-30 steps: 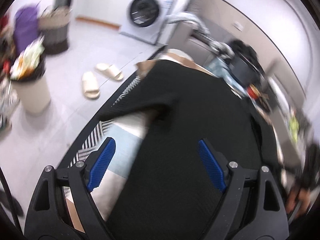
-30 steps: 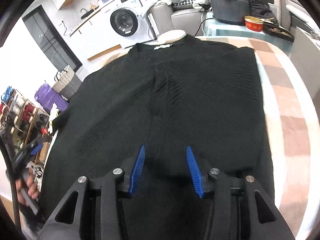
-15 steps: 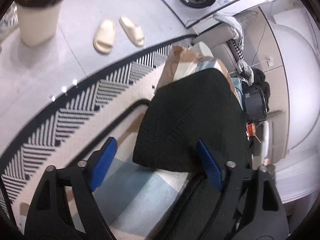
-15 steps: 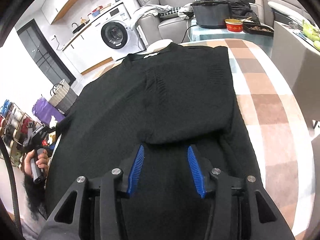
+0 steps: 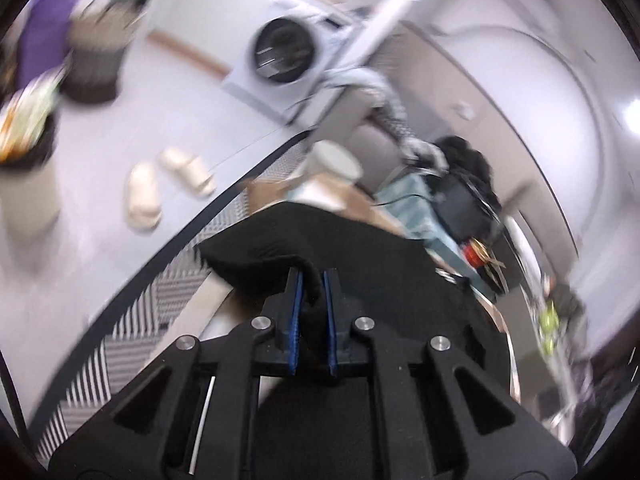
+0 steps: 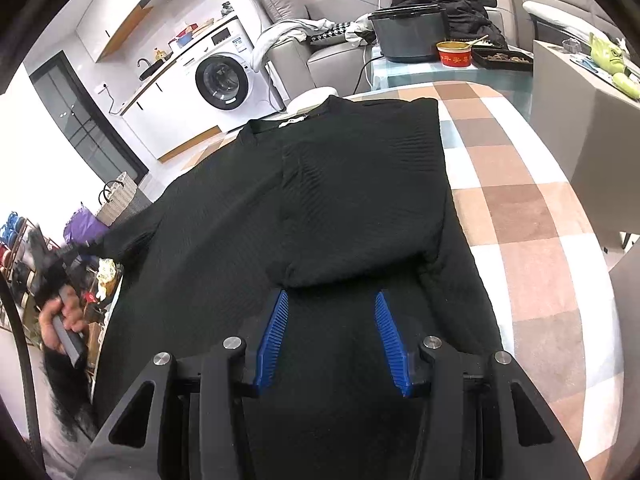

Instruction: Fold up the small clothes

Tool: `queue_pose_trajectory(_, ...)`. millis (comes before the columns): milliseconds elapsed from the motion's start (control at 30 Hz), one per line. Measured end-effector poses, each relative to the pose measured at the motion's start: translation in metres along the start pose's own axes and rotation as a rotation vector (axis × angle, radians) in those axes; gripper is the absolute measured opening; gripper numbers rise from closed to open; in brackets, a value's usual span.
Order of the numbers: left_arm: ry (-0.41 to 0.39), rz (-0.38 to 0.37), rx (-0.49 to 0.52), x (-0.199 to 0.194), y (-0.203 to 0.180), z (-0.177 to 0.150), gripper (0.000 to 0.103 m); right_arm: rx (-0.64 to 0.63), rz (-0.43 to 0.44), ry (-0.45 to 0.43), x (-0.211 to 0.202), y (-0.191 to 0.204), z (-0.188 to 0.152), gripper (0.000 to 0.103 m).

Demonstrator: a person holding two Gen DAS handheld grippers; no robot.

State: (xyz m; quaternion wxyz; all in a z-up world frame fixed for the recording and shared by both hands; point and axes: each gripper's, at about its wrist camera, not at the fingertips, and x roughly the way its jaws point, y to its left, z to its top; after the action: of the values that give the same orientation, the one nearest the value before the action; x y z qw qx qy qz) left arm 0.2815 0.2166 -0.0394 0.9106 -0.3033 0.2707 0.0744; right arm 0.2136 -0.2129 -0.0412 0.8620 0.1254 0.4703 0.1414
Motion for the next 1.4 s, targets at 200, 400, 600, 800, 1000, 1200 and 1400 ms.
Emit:
queue_pose_trajectory(200, 0.132, -0.129, 0.346, 0.034, -0.136, -0.04, 0.008, 0.002, 0.0, 0.005, -0.002, 0.001, -0.003, 0.047)
queue_pose_trajectory(400, 0.349, -0.175, 0.437, 0.064, -0.161, -0.091, 0.032, 0.015, -0.016, 0.02, -0.003, -0.005, -0.009, 0.048)
queue_pose_trajectory(600, 0.293, -0.141, 0.254, 0.062, -0.118, -0.066, 0.06, 0.032, -0.01, 0.006, -0.005, -0.009, -0.011, 0.051)
queue_pose_trajectory(800, 0.312, -0.159, 0.142, 0.101, -0.094, -0.059, 0.06, 0.052, 0.021, 0.024, 0.002, -0.012, -0.013, 0.051)
queue_pose_trajectory(1000, 0.355, -0.068, 0.103, 0.138, -0.089, -0.067, 0.044, 0.073, 0.05, 0.02, -0.002, -0.014, -0.011, 0.051)
queue_pose_trajectory(1200, 0.323, -0.074, 0.164, 0.152, -0.096, -0.072, 0.0, 0.085, 0.067, 0.018, -0.004, -0.017, -0.008, 0.051)
queue_pose_trajectory(1400, 0.312, -0.251, 0.348, 0.123, -0.18, -0.091, 0.009, 0.1, 0.073, 0.032, -0.001, -0.022, -0.009, 0.053)
